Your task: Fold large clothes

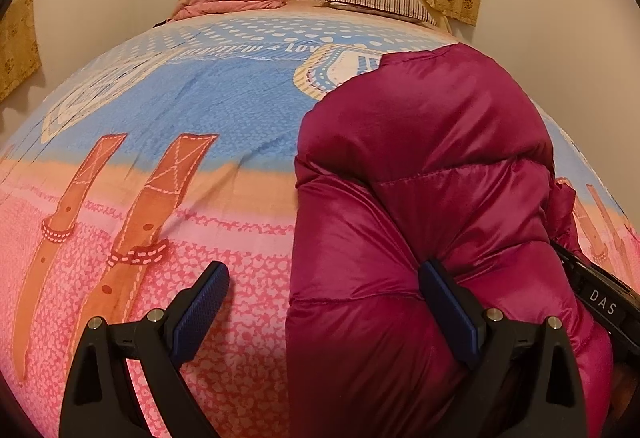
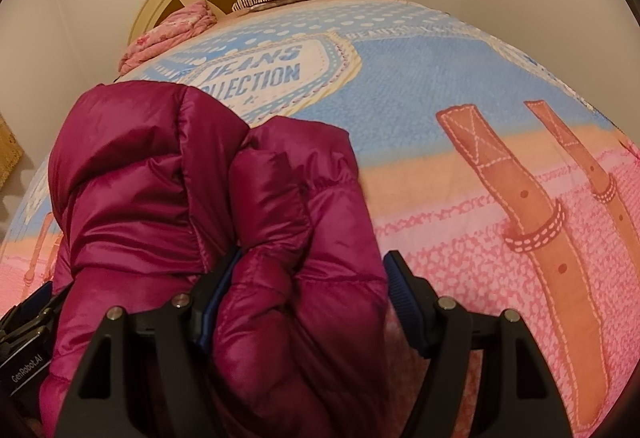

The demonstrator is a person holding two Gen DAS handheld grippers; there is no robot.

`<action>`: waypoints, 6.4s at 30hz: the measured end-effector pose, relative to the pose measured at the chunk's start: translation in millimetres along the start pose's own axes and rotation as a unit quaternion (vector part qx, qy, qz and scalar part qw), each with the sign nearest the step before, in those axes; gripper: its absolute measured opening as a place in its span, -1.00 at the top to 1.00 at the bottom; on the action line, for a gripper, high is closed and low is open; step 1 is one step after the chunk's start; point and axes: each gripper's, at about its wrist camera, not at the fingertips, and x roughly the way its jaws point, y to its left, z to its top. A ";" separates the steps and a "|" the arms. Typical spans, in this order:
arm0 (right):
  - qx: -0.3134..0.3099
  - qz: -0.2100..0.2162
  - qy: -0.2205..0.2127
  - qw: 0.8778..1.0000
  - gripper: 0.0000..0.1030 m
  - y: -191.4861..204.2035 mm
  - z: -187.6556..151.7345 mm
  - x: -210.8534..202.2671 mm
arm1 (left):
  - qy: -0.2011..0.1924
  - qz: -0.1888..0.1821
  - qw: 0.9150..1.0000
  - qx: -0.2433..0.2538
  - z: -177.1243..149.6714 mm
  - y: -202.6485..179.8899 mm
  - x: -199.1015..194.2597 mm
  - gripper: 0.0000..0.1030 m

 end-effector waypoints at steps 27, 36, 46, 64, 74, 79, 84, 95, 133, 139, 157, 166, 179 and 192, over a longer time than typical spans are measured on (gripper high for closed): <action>-0.019 0.072 -0.026 0.997 0.55 5.7 -10.8 -23.7 | -0.043 -0.021 0.994 0.094 -5.8 -25.3 -37.3 0.49; -0.020 0.087 -0.035 0.995 0.61 8.3 -14.5 -42.2 | -0.065 -0.017 0.993 0.100 -8.1 -23.8 -71.4 0.60; -0.028 0.118 -0.052 0.991 0.63 26.4 -17.3 -66.3 | -0.093 -0.009 0.991 0.099 -11.8 -5.2 -114.1 0.66; -0.072 0.175 -0.064 0.980 0.63 97.4 -11.7 -91.4 | -0.120 0.015 0.992 0.043 -10.0 72.7 -165.9 0.70; -0.103 0.202 -0.060 0.972 0.63 147.3 -11.9 -90.4 | -0.124 0.040 0.991 0.012 -15.0 117.8 -179.5 0.70; -0.120 0.212 -0.055 0.968 0.63 168.1 -13.4 -87.8 | -0.126 0.048 0.991 0.000 -16.7 135.3 -185.1 0.70; -0.131 0.222 -0.051 0.965 0.63 183.4 -14.9 -86.5 | -0.126 0.058 0.990 -0.010 -21.5 149.4 -189.0 0.71; -0.159 0.234 -0.035 0.959 0.63 218.2 -21.9 -78.0 | -0.112 0.072 0.991 -0.027 -30.6 179.3 -186.6 0.71; -0.159 0.215 0.049 0.962 0.36 251.2 -46.9 -11.3 | -0.058 0.106 0.990 -0.072 -45.4 228.2 -121.7 -0.09; -0.162 0.207 0.053 0.963 0.28 251.3 -48.5 -8.9 | -0.054 0.111 0.989 -0.083 -46.3 230.2 -117.0 -0.26; -0.169 0.191 0.055 0.965 0.12 250.6 -45.7 -5.4 | -0.052 0.136 0.986 -0.079 -48.2 221.6 -124.3 -0.41; -0.181 0.196 -0.009 0.964 -0.42 239.4 -37.8 -78.0 | -0.131 0.136 0.980 -0.064 -53.5 203.1 -219.9 -0.41; -0.202 0.206 -0.096 0.953 -0.59 229.6 -60.3 -182.4 | -0.188 0.136 0.969 -0.081 -86.7 215.7 -309.6 -0.41; -0.212 0.208 -0.106 0.949 -0.62 228.6 -74.0 -197.8 | -0.196 0.140 0.967 -0.084 -86.8 217.7 -316.5 -0.42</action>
